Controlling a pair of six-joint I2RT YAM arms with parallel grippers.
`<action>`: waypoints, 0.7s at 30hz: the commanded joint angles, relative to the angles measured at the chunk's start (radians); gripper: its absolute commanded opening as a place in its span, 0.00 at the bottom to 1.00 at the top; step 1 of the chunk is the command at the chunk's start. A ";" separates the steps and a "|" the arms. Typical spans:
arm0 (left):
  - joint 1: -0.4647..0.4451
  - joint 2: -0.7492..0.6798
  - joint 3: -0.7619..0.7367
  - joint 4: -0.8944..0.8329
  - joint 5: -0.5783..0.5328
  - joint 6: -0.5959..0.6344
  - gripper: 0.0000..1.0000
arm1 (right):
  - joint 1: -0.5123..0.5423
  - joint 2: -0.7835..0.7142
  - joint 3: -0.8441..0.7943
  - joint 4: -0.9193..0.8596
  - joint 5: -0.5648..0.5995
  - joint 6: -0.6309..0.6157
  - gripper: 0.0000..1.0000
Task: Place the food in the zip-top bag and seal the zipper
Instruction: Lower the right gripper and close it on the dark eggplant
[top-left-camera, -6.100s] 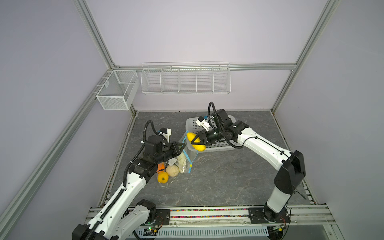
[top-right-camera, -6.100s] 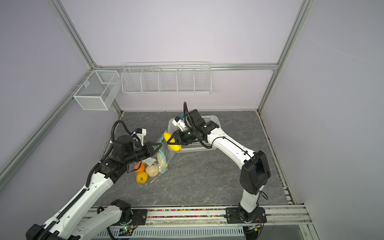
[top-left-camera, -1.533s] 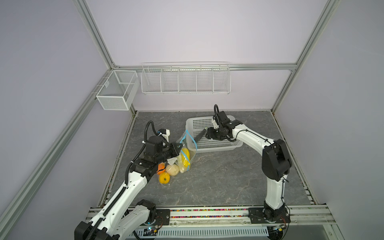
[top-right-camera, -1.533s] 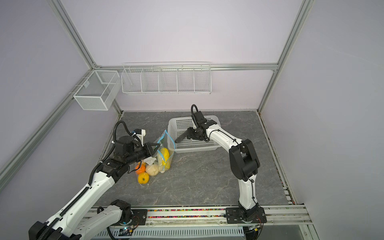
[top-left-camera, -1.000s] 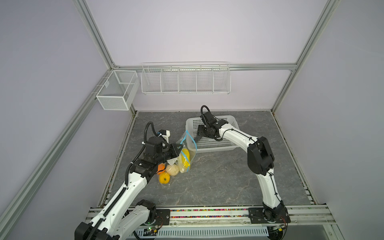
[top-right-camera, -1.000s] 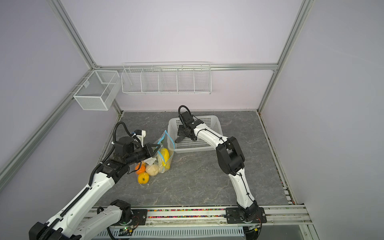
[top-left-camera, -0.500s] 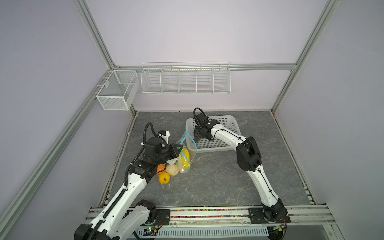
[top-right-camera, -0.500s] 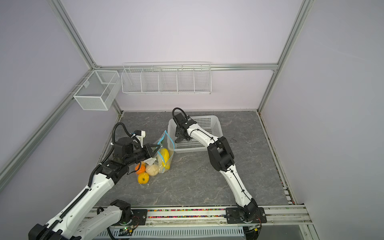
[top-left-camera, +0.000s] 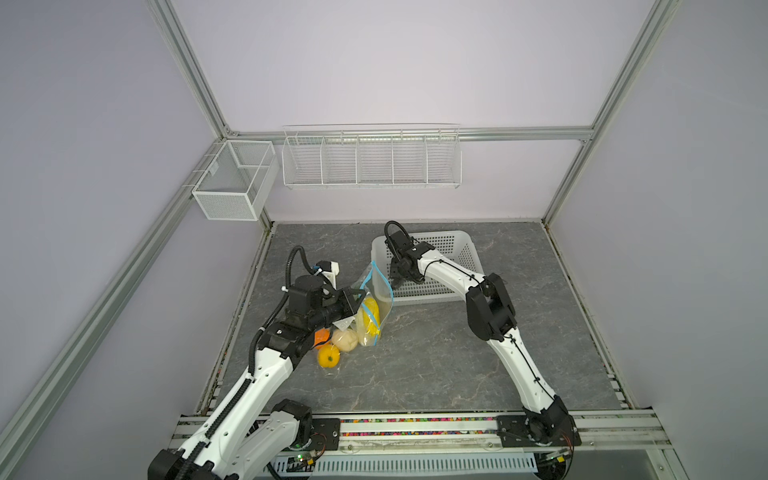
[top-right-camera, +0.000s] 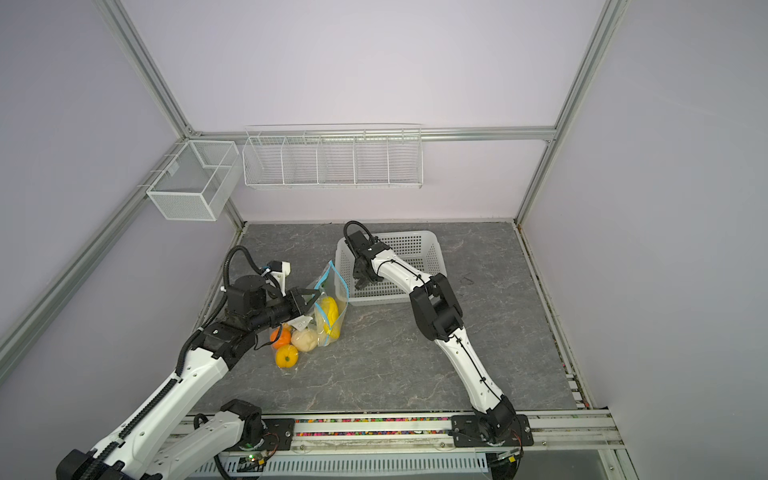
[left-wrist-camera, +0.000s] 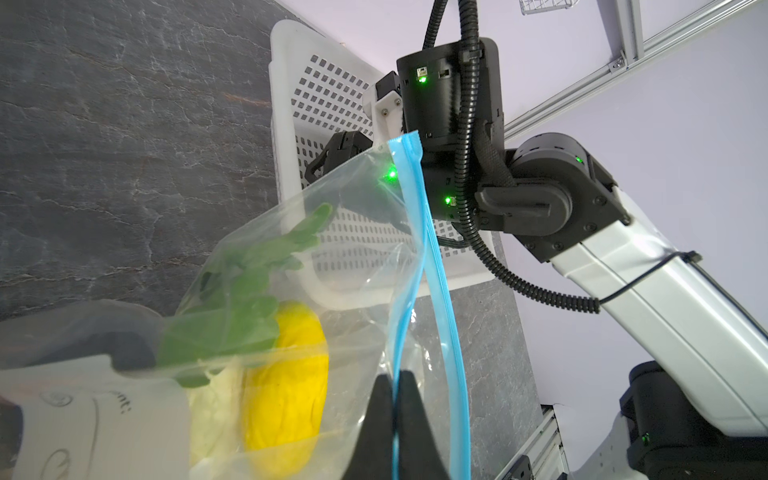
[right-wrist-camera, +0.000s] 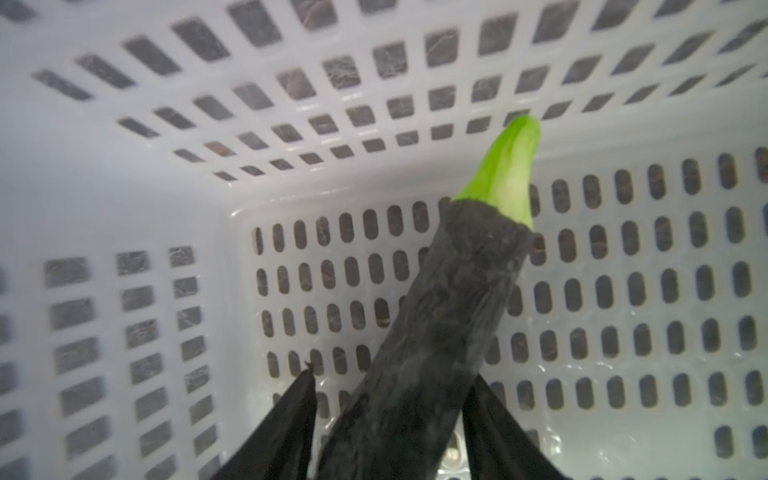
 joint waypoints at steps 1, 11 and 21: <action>0.003 -0.001 -0.007 0.017 0.010 -0.006 0.00 | -0.017 0.018 0.005 -0.008 -0.046 0.017 0.55; 0.004 0.013 -0.006 0.031 0.020 -0.011 0.00 | -0.047 -0.001 -0.040 0.032 -0.131 0.030 0.47; 0.004 0.001 -0.006 0.030 0.021 -0.013 0.00 | -0.068 -0.096 -0.143 0.106 -0.157 0.028 0.42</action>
